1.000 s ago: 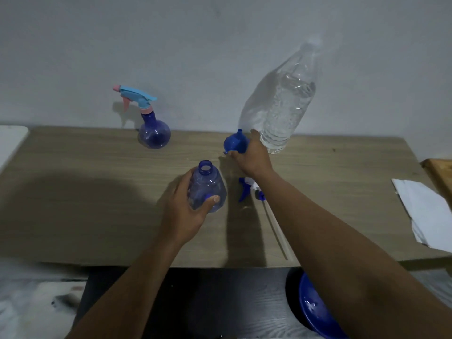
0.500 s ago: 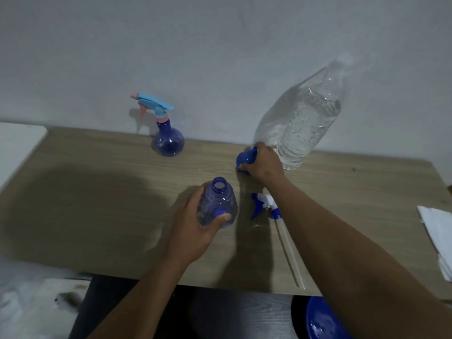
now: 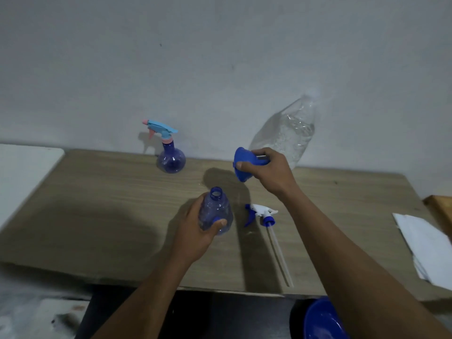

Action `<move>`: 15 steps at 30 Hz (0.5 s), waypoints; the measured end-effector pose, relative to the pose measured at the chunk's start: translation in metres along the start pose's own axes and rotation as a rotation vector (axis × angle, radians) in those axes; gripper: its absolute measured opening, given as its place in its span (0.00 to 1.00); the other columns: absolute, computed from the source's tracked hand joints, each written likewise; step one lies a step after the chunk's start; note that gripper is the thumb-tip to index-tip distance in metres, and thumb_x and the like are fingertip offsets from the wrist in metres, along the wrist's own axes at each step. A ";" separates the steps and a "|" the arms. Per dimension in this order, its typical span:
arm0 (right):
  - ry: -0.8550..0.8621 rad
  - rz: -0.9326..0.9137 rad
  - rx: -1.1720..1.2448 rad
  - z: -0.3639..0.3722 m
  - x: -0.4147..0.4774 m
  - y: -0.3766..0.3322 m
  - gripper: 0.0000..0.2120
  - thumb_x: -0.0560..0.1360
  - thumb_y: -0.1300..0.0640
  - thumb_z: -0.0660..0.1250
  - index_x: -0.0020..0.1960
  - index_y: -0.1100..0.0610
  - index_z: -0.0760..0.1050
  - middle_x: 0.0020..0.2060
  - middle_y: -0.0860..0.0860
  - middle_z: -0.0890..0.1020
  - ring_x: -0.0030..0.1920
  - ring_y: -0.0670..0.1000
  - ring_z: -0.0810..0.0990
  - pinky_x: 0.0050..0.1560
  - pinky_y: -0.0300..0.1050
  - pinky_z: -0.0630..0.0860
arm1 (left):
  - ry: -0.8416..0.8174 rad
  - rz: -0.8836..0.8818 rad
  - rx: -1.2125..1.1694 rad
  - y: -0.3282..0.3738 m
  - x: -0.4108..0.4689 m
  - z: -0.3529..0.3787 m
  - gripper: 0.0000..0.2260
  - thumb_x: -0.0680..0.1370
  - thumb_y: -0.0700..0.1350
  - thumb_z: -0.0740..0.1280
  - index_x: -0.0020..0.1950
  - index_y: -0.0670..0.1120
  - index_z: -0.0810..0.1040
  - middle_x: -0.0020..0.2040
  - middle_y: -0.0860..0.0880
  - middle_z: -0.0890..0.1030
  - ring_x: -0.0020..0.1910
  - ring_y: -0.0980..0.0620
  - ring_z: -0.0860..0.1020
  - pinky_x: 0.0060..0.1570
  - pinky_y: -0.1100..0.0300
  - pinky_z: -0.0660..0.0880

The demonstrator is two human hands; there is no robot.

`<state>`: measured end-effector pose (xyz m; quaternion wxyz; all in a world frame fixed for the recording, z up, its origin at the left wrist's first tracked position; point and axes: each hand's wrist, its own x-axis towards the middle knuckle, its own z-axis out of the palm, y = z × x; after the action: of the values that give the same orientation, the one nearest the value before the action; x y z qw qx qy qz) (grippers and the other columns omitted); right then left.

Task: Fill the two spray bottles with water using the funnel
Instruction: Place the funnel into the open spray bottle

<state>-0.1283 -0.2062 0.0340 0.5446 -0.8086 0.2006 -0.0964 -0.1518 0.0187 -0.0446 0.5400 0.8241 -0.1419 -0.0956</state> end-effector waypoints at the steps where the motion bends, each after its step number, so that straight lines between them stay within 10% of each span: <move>1: 0.000 -0.009 0.027 -0.002 -0.007 -0.006 0.26 0.65 0.46 0.82 0.57 0.53 0.77 0.53 0.50 0.82 0.49 0.48 0.83 0.48 0.43 0.80 | 0.002 -0.003 0.001 0.001 -0.001 0.000 0.31 0.73 0.45 0.78 0.74 0.50 0.71 0.66 0.56 0.78 0.60 0.70 0.75 0.51 0.81 0.68; 4: -0.019 -0.060 0.078 -0.005 -0.027 -0.023 0.26 0.66 0.47 0.80 0.60 0.49 0.74 0.53 0.50 0.81 0.50 0.48 0.83 0.50 0.45 0.81 | 0.004 -0.013 0.029 0.004 -0.002 -0.001 0.31 0.73 0.46 0.78 0.74 0.49 0.71 0.65 0.54 0.78 0.60 0.60 0.77 0.50 0.82 0.67; 9: -0.101 -0.171 0.122 -0.002 -0.053 -0.040 0.23 0.73 0.51 0.76 0.67 0.45 0.75 0.54 0.46 0.79 0.52 0.44 0.81 0.47 0.36 0.77 | -0.013 -0.024 0.031 0.010 -0.006 -0.002 0.29 0.74 0.44 0.77 0.73 0.49 0.71 0.57 0.60 0.77 0.50 0.73 0.74 0.47 0.83 0.66; 15: -0.146 -0.257 0.117 0.003 -0.066 -0.046 0.26 0.75 0.52 0.74 0.69 0.40 0.70 0.55 0.47 0.80 0.53 0.40 0.80 0.53 0.37 0.79 | -0.019 -0.043 0.035 0.005 -0.004 -0.003 0.30 0.74 0.46 0.77 0.73 0.52 0.70 0.62 0.56 0.80 0.57 0.59 0.78 0.46 0.82 0.67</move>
<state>-0.1767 -0.1596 0.0794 0.5870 -0.7995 0.0493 -0.1178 -0.1553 0.0208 -0.0387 0.5220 0.8353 -0.1308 -0.1124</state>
